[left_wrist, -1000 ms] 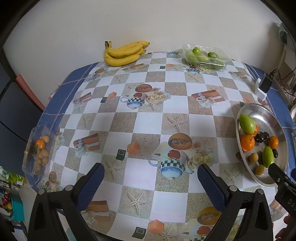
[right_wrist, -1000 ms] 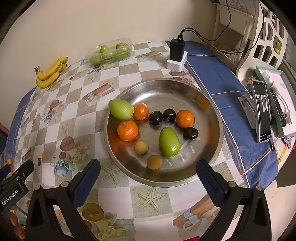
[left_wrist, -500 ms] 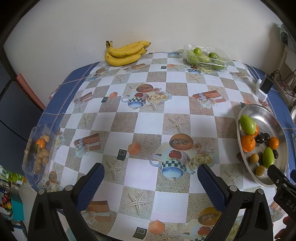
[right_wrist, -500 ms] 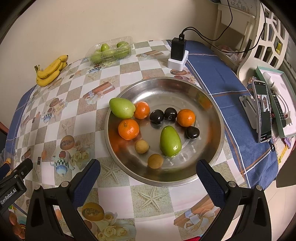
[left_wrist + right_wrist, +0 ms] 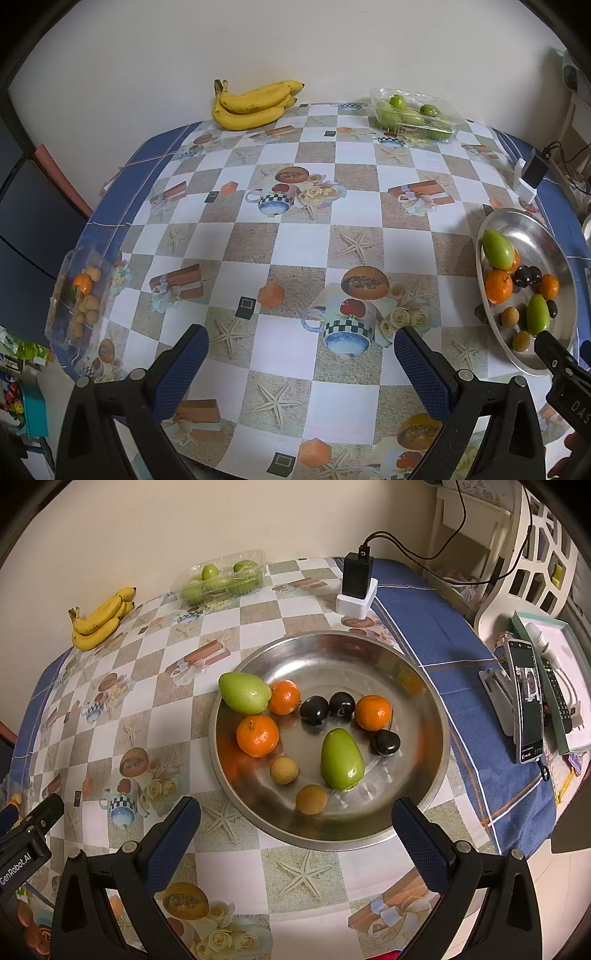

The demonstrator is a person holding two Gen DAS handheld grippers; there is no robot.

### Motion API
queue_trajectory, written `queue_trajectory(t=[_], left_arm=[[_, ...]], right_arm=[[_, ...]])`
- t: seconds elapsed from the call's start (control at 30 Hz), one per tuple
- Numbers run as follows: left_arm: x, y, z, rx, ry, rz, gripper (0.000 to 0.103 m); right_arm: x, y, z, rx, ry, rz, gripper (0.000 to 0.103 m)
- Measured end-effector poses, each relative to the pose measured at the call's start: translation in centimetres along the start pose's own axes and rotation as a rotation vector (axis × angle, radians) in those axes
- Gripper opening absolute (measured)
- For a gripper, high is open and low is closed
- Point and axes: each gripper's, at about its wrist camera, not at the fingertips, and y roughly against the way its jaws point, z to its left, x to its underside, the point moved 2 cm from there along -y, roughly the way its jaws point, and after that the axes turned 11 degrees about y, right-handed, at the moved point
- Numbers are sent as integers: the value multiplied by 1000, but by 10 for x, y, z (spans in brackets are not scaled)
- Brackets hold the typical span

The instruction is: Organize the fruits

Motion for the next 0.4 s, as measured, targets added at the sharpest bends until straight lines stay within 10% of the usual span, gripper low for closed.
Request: queue_trajectory(t=[0.4], left_arm=[[0,5,-4,17,5,-22,102]], right_arm=[[1,-2,1,-2,2,5,103]])
